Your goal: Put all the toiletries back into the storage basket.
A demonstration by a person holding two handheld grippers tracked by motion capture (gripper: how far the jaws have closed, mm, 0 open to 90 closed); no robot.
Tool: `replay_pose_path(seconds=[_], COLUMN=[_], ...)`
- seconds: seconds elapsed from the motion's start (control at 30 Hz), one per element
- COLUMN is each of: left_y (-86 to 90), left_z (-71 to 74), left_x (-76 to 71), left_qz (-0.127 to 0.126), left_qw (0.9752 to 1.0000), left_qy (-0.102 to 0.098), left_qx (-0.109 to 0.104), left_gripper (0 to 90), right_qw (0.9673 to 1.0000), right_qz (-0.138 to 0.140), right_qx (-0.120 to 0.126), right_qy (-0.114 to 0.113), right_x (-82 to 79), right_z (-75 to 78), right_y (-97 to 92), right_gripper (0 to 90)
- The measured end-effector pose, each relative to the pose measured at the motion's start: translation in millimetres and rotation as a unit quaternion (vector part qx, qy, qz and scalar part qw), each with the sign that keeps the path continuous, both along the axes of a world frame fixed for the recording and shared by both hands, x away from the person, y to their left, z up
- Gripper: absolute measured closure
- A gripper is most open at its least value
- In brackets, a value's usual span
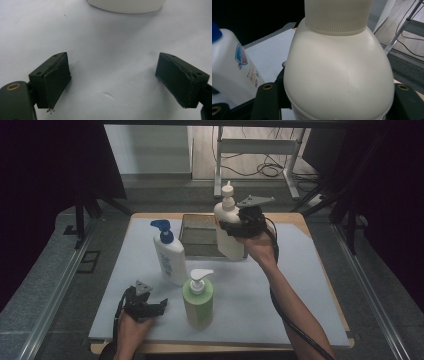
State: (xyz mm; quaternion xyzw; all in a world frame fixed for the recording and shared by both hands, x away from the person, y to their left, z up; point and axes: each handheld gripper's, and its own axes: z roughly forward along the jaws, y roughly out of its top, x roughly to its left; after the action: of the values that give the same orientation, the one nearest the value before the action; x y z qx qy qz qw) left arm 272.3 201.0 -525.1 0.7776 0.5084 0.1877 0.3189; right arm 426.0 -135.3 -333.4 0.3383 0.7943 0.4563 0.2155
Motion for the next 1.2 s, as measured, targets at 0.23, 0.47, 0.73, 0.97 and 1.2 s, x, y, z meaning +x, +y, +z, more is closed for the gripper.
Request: replay_pose_path(seconds=[0.23, 0.47, 0.73, 0.97, 1.2], left_y=[0.0, 0.0, -0.1, -0.1, -0.1], left_z=[0.0, 0.0, 0.0, 0.0, 0.0], left_x=[0.0, 0.0, 0.0, 0.0, -0.1], left_qz=[0.0, 0.0, 0.0, 0.0, 0.0], left_qw=[1.0, 1.0, 1.0, 1.0, 1.0], left_qy=[0.0, 0.0, 0.0, 0.0, 0.0], left_qx=[0.0, 0.0, 0.0, 0.0, -0.001], left_gripper=[11.7, 11.7, 11.7, 11.7, 11.7], right_qw=[1.0, 1.0, 0.9999, 0.9998, 0.9997], right_qz=[-0.004, -0.006, -0.012, -0.014, -0.019], right_qx=[0.004, 0.006, 0.011, 0.011, 0.013], right_qy=[0.002, 0.001, 0.002, 0.003, 0.004], right_x=[12.8, 23.6, 35.5, 46.7, 58.2], right_z=[-0.9, -2.1, -1.2, -2.9, -5.6], right_y=[10.9, 22.2, 35.6, 47.2, 53.3], right_gripper=[39.0, 39.0, 39.0, 39.0, 39.0])
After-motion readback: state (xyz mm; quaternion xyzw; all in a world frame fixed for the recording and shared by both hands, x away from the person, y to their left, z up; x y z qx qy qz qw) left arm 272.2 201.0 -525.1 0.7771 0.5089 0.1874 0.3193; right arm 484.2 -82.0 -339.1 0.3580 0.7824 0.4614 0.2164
